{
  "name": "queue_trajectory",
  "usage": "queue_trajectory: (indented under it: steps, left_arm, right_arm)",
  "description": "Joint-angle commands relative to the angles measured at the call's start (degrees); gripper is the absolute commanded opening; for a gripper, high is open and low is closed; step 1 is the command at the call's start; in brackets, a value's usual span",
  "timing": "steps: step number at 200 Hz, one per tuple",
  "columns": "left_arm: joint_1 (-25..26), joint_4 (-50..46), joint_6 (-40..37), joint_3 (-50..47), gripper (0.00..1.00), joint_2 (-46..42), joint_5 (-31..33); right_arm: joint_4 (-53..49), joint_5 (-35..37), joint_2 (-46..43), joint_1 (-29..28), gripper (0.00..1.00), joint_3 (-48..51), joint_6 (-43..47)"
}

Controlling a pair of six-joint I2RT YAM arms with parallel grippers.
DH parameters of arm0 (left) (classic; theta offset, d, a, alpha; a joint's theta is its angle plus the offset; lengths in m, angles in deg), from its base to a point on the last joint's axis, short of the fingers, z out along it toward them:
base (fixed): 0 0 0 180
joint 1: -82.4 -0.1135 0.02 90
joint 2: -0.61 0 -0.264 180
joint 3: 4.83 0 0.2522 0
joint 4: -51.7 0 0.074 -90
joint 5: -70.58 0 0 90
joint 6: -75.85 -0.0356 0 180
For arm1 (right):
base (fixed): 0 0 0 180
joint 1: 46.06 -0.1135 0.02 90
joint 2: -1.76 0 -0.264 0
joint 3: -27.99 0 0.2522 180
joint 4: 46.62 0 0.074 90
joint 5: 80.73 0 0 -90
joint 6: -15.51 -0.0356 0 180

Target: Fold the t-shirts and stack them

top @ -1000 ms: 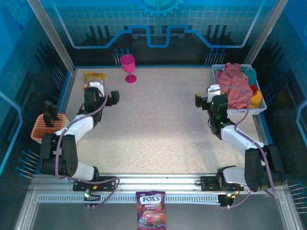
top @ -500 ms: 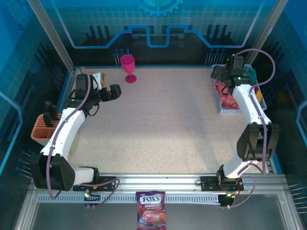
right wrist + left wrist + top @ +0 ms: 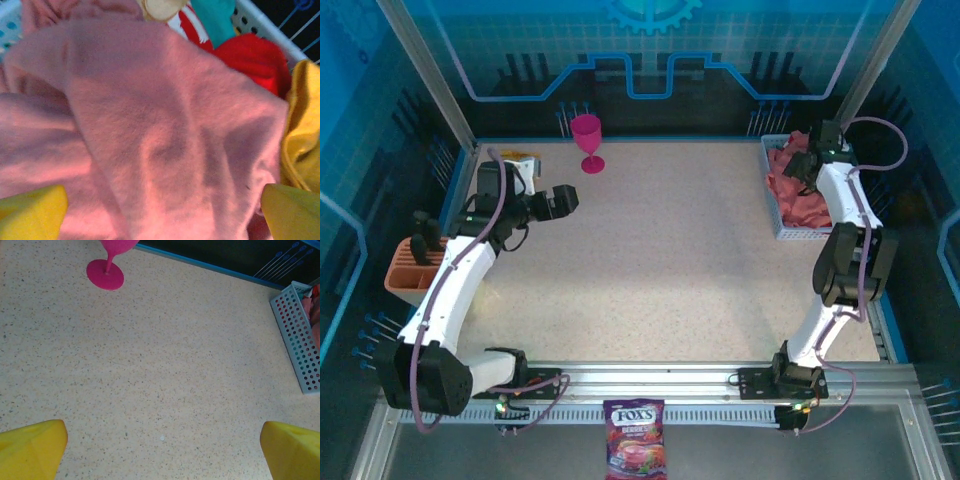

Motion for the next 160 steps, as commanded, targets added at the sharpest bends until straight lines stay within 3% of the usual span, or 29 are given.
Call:
queue_trajectory:
  steps: [1, 21, 50, 72, 107, 142, 160]
  left_arm:
    - [0.33, -0.81, 1.35, -0.28, 0.99, -1.05, -1.79]
    - [0.42, -0.75, 1.42, -0.49, 0.99, -1.02, -1.59]
    - [0.49, -0.47, 1.54, -0.62, 0.99, -1.04, -1.40]
    - [0.60, 0.19, 2.01, -0.93, 0.99, -0.98, -1.51]
    - [0.58, 1.09, 3.04, -1.13, 0.99, -0.35, -2.34]
    - [0.68, 2.98, 3.82, -2.30, 0.99, -0.55, -2.99]
    - [0.68, 2.99, 4.05, -2.04, 0.99, -0.28, -3.42]
  right_arm:
    - [0.71, 1.44, 3.33, 0.89, 0.96, -1.84, -0.61]
    - [0.73, 0.21, 5.37, 1.88, 0.80, -2.50, -1.66]
    - [3.24, -0.92, 2.70, 2.16, 0.28, -0.52, -1.00]
    - [6.84, -3.24, -2.98, 1.24, 0.00, 1.50, 1.94]
    - [8.03, -11.76, -11.71, -1.89, 0.00, 2.08, 6.08]
    - [6.04, -13.22, -18.38, -8.19, 0.00, -0.42, 12.61]
    - [5.27, -21.36, -20.31, -10.94, 0.00, -1.96, 13.77]
